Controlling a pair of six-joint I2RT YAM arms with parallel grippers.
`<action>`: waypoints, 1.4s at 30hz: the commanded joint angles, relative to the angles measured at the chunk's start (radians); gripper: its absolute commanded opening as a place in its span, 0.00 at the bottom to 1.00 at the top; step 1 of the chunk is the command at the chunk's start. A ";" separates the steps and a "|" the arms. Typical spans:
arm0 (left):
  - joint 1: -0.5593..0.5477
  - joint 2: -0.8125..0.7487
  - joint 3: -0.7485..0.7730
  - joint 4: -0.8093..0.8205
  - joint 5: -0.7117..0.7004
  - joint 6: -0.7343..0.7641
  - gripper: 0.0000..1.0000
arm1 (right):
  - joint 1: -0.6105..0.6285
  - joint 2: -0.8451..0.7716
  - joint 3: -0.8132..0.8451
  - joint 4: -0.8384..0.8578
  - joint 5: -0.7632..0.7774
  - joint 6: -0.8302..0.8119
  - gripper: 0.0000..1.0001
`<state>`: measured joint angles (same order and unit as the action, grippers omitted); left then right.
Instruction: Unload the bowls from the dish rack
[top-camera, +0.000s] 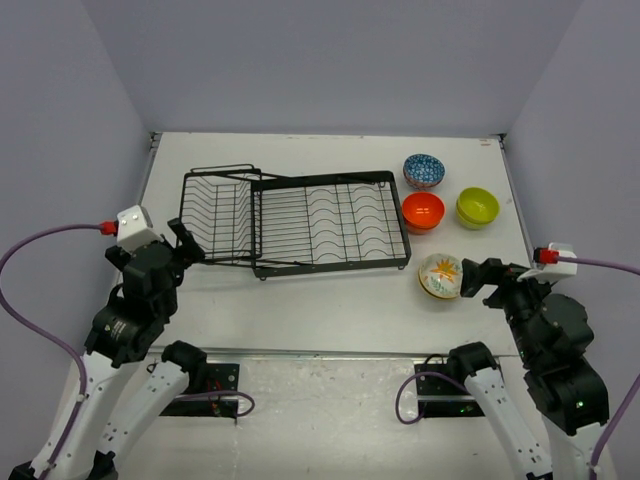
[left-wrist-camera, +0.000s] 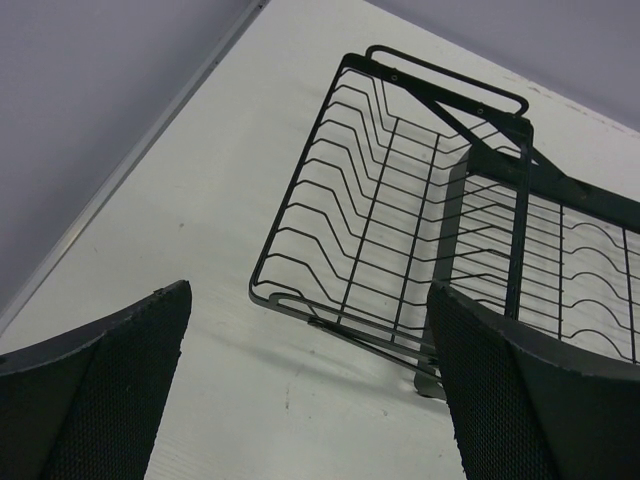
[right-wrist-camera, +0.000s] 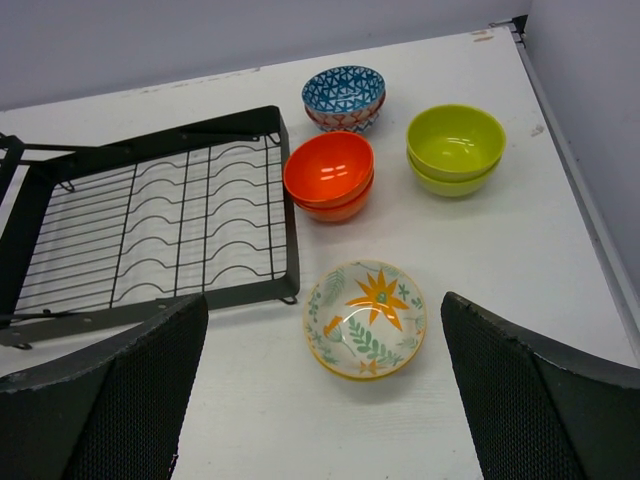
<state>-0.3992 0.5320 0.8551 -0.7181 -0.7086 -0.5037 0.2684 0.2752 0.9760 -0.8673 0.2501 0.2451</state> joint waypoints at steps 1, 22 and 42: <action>0.010 -0.035 -0.010 0.046 0.014 0.033 1.00 | 0.006 0.022 0.036 0.002 0.035 0.000 0.99; 0.010 -0.110 -0.024 0.059 0.024 0.042 1.00 | 0.006 0.036 0.121 -0.061 0.058 -0.027 0.99; 0.010 -0.110 -0.034 0.068 0.035 0.044 1.00 | 0.006 0.036 0.144 -0.078 0.061 -0.027 0.99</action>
<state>-0.3992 0.4248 0.8303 -0.6952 -0.6834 -0.4858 0.2684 0.2882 1.0927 -0.9295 0.2974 0.2329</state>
